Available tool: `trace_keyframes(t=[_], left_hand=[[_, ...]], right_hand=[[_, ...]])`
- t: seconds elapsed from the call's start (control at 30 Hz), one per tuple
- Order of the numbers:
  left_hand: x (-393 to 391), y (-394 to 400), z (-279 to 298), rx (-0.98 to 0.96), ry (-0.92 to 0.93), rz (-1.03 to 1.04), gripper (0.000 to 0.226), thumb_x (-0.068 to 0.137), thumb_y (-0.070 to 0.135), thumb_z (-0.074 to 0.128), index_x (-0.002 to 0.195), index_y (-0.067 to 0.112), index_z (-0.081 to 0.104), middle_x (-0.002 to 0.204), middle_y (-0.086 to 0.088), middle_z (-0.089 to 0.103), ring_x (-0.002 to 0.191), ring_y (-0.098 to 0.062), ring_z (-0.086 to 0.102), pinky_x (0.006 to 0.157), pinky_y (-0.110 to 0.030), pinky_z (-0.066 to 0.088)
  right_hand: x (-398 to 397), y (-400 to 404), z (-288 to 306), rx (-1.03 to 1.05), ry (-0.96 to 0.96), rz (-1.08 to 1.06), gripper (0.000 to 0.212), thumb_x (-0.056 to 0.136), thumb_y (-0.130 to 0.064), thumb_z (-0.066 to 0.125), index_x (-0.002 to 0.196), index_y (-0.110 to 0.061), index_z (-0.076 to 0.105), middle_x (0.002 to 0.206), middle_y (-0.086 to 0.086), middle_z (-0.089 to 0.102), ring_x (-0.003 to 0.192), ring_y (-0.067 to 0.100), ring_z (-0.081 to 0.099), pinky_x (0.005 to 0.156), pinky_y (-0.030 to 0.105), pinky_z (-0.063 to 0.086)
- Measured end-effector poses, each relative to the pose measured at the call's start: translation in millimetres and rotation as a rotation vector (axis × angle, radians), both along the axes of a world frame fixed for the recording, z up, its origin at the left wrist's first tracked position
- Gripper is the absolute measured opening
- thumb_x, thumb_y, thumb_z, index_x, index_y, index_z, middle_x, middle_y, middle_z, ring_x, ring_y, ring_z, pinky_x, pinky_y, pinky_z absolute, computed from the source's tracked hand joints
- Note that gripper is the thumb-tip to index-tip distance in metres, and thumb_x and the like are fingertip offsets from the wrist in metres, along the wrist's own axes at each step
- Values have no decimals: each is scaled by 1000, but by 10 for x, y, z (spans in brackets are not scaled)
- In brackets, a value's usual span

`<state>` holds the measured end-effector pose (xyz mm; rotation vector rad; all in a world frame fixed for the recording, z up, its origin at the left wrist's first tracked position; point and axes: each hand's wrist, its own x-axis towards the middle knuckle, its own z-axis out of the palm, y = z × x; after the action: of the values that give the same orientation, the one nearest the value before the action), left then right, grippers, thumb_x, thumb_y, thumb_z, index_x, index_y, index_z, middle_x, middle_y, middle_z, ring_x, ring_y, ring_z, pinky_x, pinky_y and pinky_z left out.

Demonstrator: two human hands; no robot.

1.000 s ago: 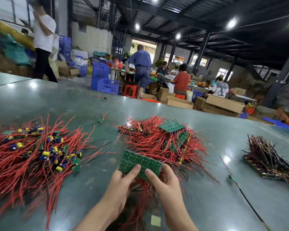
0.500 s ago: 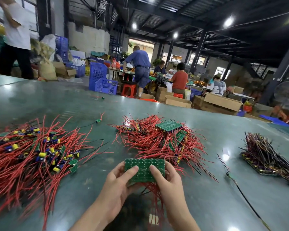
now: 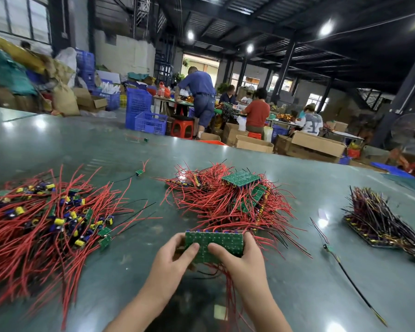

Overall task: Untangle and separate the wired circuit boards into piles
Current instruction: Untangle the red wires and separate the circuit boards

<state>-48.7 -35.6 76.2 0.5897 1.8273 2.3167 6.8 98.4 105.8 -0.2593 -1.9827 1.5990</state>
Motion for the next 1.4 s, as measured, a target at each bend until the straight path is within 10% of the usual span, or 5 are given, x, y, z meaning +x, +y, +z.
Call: trace_keyframes(t=[0.3, 0.77, 1.4], left_hand=[[-8, 22, -56, 107, -184, -45, 18, 67, 13, 72, 84, 7, 76, 91, -14, 74, 87, -29, 70, 81, -42, 56], [12, 106, -93, 157, -198, 111, 13, 79, -6, 64, 88, 1, 72, 86, -14, 74, 80, -24, 69, 78, -36, 58], [70, 144, 11, 217, -127, 165, 13, 77, -8, 66, 82, 3, 72, 79, -12, 74, 72, -16, 67, 67, -23, 57]], right_hand=[[-8, -14, -19, 83, -55, 48, 24, 66, -4, 81, 78, -15, 64, 69, -10, 70, 59, -2, 62, 54, 10, 45], [-55, -181, -125, 257, -24, -190, 30, 65, -15, 83, 69, -22, 54, 71, -31, 64, 61, -8, 59, 53, 3, 38], [-74, -248, -144, 239, -19, -301, 29, 66, -26, 83, 75, -20, 56, 65, -9, 67, 67, 4, 61, 63, 20, 45]])
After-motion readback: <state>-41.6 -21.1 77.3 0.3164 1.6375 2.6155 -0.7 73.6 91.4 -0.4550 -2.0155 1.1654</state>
